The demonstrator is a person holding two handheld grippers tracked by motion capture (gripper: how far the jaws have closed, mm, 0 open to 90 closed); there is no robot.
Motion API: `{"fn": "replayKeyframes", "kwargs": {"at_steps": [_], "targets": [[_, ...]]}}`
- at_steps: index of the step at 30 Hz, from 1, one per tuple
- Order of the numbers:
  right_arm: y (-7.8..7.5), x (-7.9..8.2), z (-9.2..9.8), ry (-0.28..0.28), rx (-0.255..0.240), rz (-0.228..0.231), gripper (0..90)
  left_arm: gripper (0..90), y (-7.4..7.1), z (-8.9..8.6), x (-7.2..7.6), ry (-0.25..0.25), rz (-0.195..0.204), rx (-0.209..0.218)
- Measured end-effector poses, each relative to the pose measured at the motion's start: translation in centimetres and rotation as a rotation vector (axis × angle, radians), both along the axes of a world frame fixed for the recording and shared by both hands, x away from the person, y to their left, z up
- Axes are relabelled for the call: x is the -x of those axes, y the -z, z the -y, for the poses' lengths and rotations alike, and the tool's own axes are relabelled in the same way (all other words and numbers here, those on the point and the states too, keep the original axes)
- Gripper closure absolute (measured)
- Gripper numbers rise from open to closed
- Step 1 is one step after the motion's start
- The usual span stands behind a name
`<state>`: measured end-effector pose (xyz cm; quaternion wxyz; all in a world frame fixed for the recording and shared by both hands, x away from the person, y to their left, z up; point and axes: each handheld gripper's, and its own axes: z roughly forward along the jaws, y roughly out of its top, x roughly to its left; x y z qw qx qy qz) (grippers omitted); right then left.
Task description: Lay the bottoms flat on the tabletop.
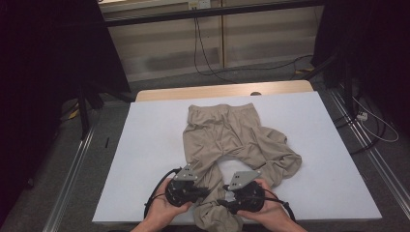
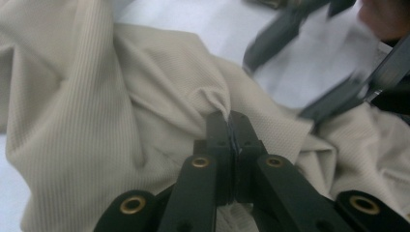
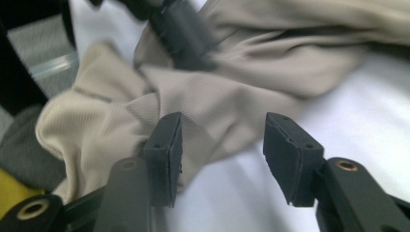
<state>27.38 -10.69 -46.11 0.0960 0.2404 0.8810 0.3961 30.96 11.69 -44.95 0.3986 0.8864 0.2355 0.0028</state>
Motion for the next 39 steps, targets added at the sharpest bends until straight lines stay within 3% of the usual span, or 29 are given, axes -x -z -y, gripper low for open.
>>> {"fn": "replayKeyframes", "kwargs": {"at_steps": [1,4,6,8,10,12,13,15,17,20,22,24,25,26,27,29,32,34,36,39], "targets": [[0.3,0.2,-0.2,-0.016,0.011,0.001,57.2,89.1,0.0,0.1,0.0,-0.003,0.000,0.005],[0.2,0.9,-0.3,-0.046,-0.002,-0.004,88.0,88.4,0.0,-0.1,-0.2,-0.021,0.009,0.001],[0.2,1.4,-0.2,-0.073,-0.008,-0.022,89.0,87.8,-0.1,-0.4,-0.3,-0.030,0.009,0.017],[0.1,2.1,-0.2,-0.115,-0.018,-0.059,89.2,84.3,-0.3,-0.7,-0.4,-0.043,0.016,0.039],[0.0,2.9,-0.3,-0.162,-0.012,-0.066,89.2,81.5,-0.6,-1.0,-0.5,-0.045,0.020,0.051],[-0.2,3.5,-0.2,-0.202,-0.021,-0.098,88.1,69.2,-1.0,-1.4,-0.7,-0.076,0.020,0.093],[-0.3,3.6,-0.1,-0.201,-0.022,-0.101,84.0,65.1,-1.3,-1.8,-0.9,-0.089,0.027,0.102],[-0.4,3.5,0.2,-0.171,-0.028,-0.103,67.0,61.9,-1.7,-2.6,-1.2,-0.138,0.047,0.135],[-0.8,3.0,0.5,-0.107,-0.044,-0.075,55.7,58.4,-2.1,-3.5,-1.7,-0.179,0.073,0.142],[-1.3,2.0,0.9,-0.051,-0.072,-0.036,52.1,52.8,-1.9,-4.0,-2.2,-0.195,0.139,0.077],[-1.4,1.3,0.8,-0.032,-0.083,-0.021,52.4,50.6,-1.0,-3.5,-2.4,-0.182,0.127,0.025],[-1.1,0.8,0.3,-0.027,-0.082,-0.020,53.7,49.1,-0.1,-2.3,-2.5,-0.167,0.138,-0.059],[-0.9,0.5,0.0,-0.031,-0.075,-0.022,53.6,50.4,0.1,-1.8,-2.6,-0.168,0.144,-0.091],[-0.7,0.3,-0.3,-0.032,-0.069,-0.026,53.1,59.3,0.2,-1.5,-2.7,-0.170,0.130,-0.087],[-0.5,0.2,-0.6,-0.029,-0.066,-0.029,52.6,76.0,0.0,-1.5,-3.0,-0.171,0.111,-0.070],[-0.1,0.1,-1.3,-0.033,-0.044,-0.027,54.5,88.5,-0.7,-1.8,-3.4,-0.194,0.099,-0.015],[0.2,0.4,-1.4,-0.040,-0.018,-0.028,75.3,89.4,-2.2,-3.0,-4.2,-0.247,0.069,0.110],[0.2,0.4,-1.0,-0.048,-0.030,-0.050,88.1,89.4,-3.0,-3.6,-4.7,-0.272,0.059,0.167],[0.2,0.4,-0.7,-0.055,-0.028,-0.063,89.5,89.4,-3.3,-3.9,-5.3,-0.280,0.063,0.186],[0.0,1.0,-0.4,-0.090,-0.024,-0.101,89.8,89.3,-3.6,-3.7,-5.9,-0.284,0.024,0.233]]}}
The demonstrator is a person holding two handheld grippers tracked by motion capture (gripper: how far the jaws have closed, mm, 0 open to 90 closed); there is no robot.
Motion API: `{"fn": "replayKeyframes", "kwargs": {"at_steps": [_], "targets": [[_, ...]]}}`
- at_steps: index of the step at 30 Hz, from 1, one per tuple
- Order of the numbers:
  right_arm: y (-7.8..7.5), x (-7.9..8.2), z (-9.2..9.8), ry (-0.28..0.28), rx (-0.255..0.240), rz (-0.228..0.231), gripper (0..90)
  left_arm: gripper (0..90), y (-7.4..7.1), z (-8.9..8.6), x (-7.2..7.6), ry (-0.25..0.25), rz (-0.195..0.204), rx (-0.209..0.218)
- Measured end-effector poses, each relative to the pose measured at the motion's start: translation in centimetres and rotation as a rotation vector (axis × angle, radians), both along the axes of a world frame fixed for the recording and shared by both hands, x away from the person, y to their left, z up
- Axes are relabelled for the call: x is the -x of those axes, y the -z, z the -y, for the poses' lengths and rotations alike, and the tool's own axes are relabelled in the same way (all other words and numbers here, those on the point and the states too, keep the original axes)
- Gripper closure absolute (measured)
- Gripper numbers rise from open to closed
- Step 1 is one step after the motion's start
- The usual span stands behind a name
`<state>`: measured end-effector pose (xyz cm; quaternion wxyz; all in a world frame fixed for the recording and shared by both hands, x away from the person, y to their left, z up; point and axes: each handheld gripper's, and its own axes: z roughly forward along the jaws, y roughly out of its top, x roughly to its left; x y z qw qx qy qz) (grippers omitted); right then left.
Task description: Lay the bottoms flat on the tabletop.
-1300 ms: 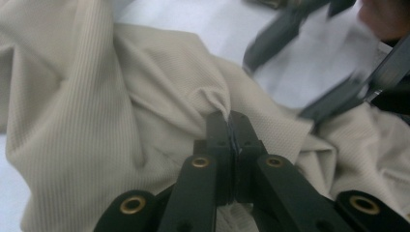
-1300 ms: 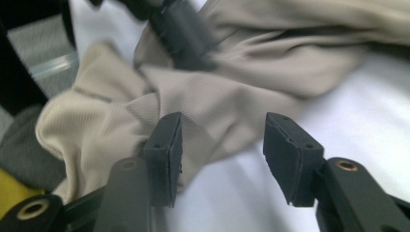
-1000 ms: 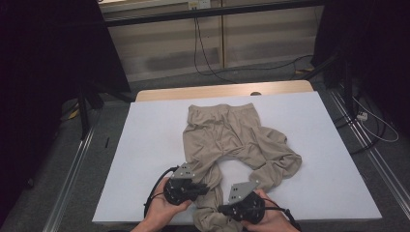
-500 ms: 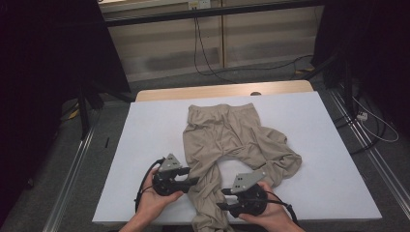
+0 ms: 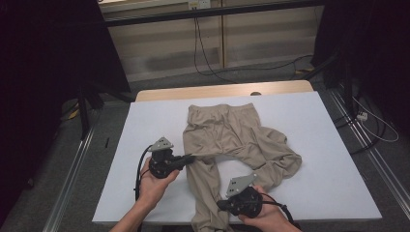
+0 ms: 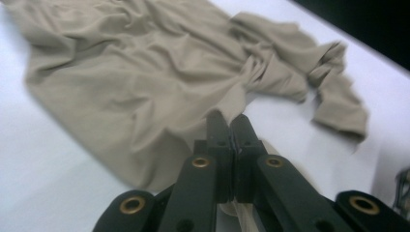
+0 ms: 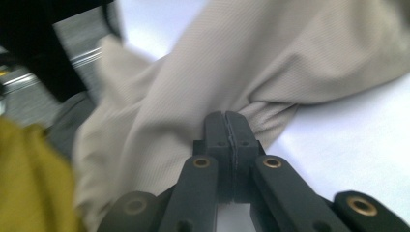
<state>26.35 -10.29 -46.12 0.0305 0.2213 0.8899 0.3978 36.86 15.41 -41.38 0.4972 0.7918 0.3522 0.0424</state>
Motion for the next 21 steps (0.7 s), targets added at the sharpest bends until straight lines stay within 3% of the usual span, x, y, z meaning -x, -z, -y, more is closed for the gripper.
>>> {"fn": "replayKeyframes", "kwargs": {"at_steps": [4,6,7,12,16,17,21], "targets": [[-0.2,0.8,0.6,-0.015,0.006,-0.027,85.7,89.3,0.0,1.1,-0.4,0.014,0.005,-0.006],[-0.6,0.9,0.6,0.000,0.005,-0.010,70.2,89.3,-0.1,1.7,-0.8,0.008,0.009,-0.010],[-0.9,0.7,0.6,0.021,0.002,0.007,68.6,89.2,-0.2,2.1,-1.0,0.008,0.011,-0.007],[-2.9,-1.1,0.4,0.092,-0.063,0.081,71.1,88.7,-0.1,3.5,-2.2,-0.005,0.014,-0.018],[-3.8,-2.1,-1.6,0.076,-0.105,0.111,69.6,87.8,0.8,4.2,-3.0,-0.019,-0.004,-0.048],[-3.7,-2.2,-2.3,0.064,-0.101,0.110,68.3,87.5,1.1,4.3,-3.1,-0.018,-0.004,-0.057],[-2.1,-2.9,-4.1,0.082,-0.003,0.106,60.4,84.4,2.1,4.5,-3.4,-0.028,-0.009,-0.082]]}}
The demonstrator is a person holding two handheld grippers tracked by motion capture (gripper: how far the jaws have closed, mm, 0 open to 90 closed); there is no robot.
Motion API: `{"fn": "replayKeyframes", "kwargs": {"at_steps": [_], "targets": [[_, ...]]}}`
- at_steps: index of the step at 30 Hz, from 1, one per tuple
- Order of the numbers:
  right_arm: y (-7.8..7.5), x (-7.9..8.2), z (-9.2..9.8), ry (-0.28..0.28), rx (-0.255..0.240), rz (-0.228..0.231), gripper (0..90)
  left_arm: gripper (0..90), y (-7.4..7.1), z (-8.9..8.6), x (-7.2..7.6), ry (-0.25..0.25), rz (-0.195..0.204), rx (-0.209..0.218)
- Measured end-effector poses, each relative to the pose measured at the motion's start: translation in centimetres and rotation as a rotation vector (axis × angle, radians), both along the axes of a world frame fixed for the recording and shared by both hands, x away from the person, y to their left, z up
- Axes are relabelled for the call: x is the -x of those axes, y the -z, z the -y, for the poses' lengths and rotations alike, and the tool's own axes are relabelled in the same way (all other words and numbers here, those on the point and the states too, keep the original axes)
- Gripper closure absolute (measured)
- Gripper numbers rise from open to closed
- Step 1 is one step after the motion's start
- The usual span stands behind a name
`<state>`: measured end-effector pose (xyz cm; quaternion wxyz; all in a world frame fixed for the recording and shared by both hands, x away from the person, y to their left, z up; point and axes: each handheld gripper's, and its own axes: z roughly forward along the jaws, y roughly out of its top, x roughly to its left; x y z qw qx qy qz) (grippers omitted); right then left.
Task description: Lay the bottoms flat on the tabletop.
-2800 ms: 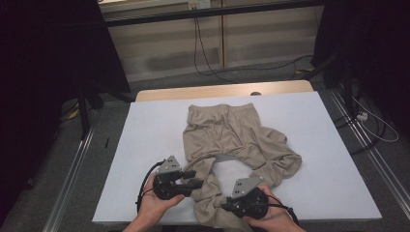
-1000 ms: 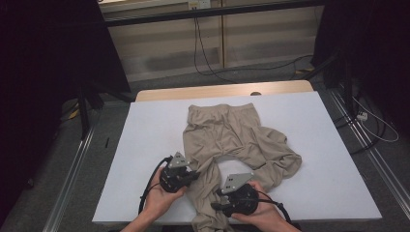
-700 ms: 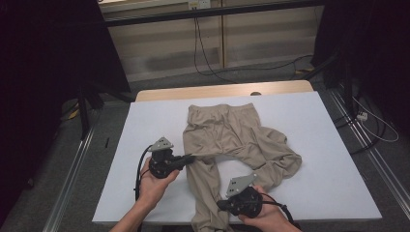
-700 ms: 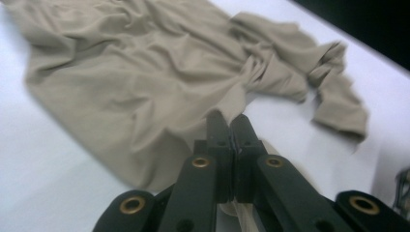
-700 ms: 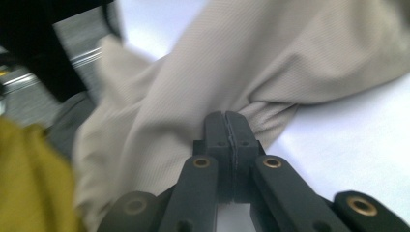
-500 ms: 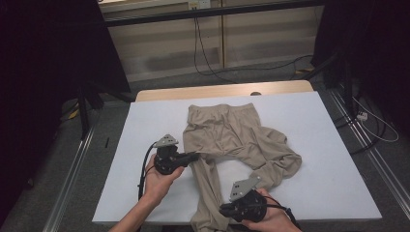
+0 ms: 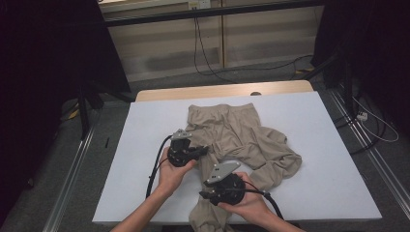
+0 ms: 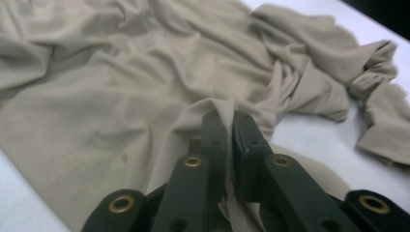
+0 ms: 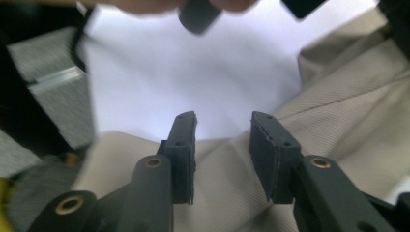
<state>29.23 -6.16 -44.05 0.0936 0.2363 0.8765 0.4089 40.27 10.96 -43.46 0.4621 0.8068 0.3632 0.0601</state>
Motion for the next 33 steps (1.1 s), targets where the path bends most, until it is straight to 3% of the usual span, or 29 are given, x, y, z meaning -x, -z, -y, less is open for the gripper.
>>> {"fn": "replayKeyframes", "kwargs": {"at_steps": [3,4,6,8,9,11,14,17,21,27,28,30,32,33], "targets": [[1.3,-0.2,0.5,0.032,0.066,0.002,59.7,77.6,0.4,-0.1,-0.1,-0.004,-0.010,-0.016],[1.5,-0.2,0.9,0.039,0.072,0.003,64.3,72.4,0.5,-0.2,-0.1,-0.018,-0.012,-0.016],[1.6,-0.2,1.7,0.040,0.066,-0.013,79.0,63.4,0.5,-0.3,-0.1,-0.024,-0.011,-0.027],[1.5,-0.2,2.5,0.048,0.054,-0.016,82.3,57.2,0.4,-0.4,0.0,-0.027,-0.002,-0.030],[1.3,-0.1,2.9,0.050,0.038,-0.024,88.4,51.6,0.3,-0.4,0.1,-0.036,0.000,-0.036],[0.9,0.0,3.6,0.062,0.023,-0.016,89.6,41.3,0.0,-0.7,0.4,-0.038,0.007,-0.042],[0.4,0.1,4.7,0.092,-0.003,-0.021,88.1,36.1,-0.5,-1.3,1.2,-0.041,0.023,-0.041],[-0.1,0.5,4.6,0.114,-0.010,0.002,71.0,30.6,-0.9,-2.2,2.2,-0.050,0.036,-0.037],[-0.4,1.0,3.6,0.054,-0.044,-0.017,74.6,26.0,-0.9,-3.4,3.9,-0.037,0.073,-0.053],[1.6,0.6,2.0,0.058,0.043,-0.034,59.8,20.9,-0.2,-3.8,5.0,-0.031,0.101,-0.052],[2.0,0.6,1.8,0.057,0.044,-0.029,61.2,20.8,-0.1,-3.7,5.0,-0.031,0.104,-0.053],[2.1,0.6,1.6,0.057,0.048,-0.003,73.1,20.6,0.0,-3.6,4.9,-0.025,0.101,-0.067],[2.0,0.5,1.9,0.056,0.035,-0.016,84.7,20.5,0.1,-3.5,5.0,-0.028,0.093,-0.071],[1.9,0.4,2.2,0.056,0.015,-0.033,86.1,20.5,0.2,-3.5,5.0,-0.031,0.091,-0.069]]}}
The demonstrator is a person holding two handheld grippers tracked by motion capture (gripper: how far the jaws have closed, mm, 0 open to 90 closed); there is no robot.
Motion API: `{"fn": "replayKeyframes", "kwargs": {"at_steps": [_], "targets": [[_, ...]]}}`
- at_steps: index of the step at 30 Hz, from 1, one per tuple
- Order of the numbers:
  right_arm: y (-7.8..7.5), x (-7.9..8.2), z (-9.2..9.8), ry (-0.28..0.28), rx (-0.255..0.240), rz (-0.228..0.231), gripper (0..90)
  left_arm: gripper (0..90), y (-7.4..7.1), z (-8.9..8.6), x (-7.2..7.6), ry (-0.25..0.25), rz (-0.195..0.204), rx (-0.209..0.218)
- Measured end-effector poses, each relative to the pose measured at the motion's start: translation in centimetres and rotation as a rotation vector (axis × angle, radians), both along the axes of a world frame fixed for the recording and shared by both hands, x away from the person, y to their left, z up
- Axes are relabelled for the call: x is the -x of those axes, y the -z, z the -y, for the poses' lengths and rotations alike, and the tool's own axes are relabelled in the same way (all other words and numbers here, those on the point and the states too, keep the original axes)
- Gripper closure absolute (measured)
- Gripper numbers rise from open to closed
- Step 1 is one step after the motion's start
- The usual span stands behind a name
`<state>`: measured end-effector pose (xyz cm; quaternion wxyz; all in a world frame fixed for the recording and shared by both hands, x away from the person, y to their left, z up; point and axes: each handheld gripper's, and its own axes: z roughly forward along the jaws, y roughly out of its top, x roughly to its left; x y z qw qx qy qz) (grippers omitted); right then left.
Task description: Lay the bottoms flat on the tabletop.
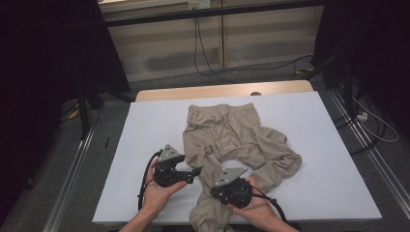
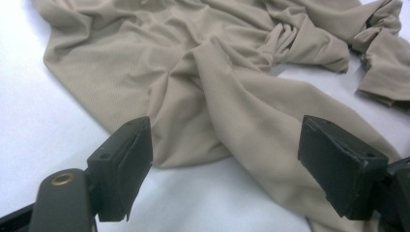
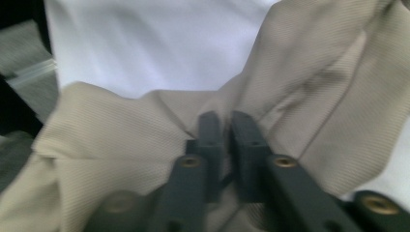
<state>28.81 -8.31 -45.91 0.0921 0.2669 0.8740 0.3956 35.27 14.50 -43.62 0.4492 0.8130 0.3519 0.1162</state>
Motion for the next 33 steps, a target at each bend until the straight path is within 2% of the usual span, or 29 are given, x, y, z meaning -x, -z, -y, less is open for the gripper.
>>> {"fn": "replayKeyframes", "kwargs": {"at_steps": [2,8,13,16,21,25,27,28,30,33], "targets": [[-0.4,0.1,0.7,0.002,-0.023,-0.006,87.4,20.5,0.1,-0.1,0.0,-0.002,0.003,0.001],[-2.4,0.7,3.1,0.023,-0.138,-0.014,87.2,20.5,0.1,0.1,0.2,-0.002,0.000,-0.010],[-3.1,1.1,5.1,0.063,-0.175,-0.011,87.4,26.0,0.1,0.6,0.7,0.024,-0.013,-0.004],[-2.7,1.5,6.8,0.092,-0.158,-0.016,87.7,33.0,0.3,1.4,1.2,0.060,-0.008,-0.013],[-1.7,1.3,9.9,0.181,-0.116,-0.032,87.5,41.3,0.5,3.1,1.8,0.124,-0.016,-0.026],[-1.7,0.3,12.1,0.250,-0.082,-0.009,87.2,44.1,0.9,4.5,2.0,0.159,-0.010,-0.066],[-1.7,-0.2,12.5,0.286,-0.015,0.040,87.7,45.4,1.2,5.1,2.1,0.182,-0.017,-0.090],[-1.6,-0.4,12.5,0.296,0.008,0.050,85.7,46.6,1.3,5.4,2.1,0.190,-0.019,-0.095],[-1.6,-0.5,12.5,0.312,-0.007,0.042,79.3,47.6,1.3,5.8,2.4,0.209,-0.023,-0.097],[-2.4,0.6,11.7,0.246,-0.063,0.047,78.9,50.2,1.5,6.7,2.9,0.246,-0.004,-0.128]]}}
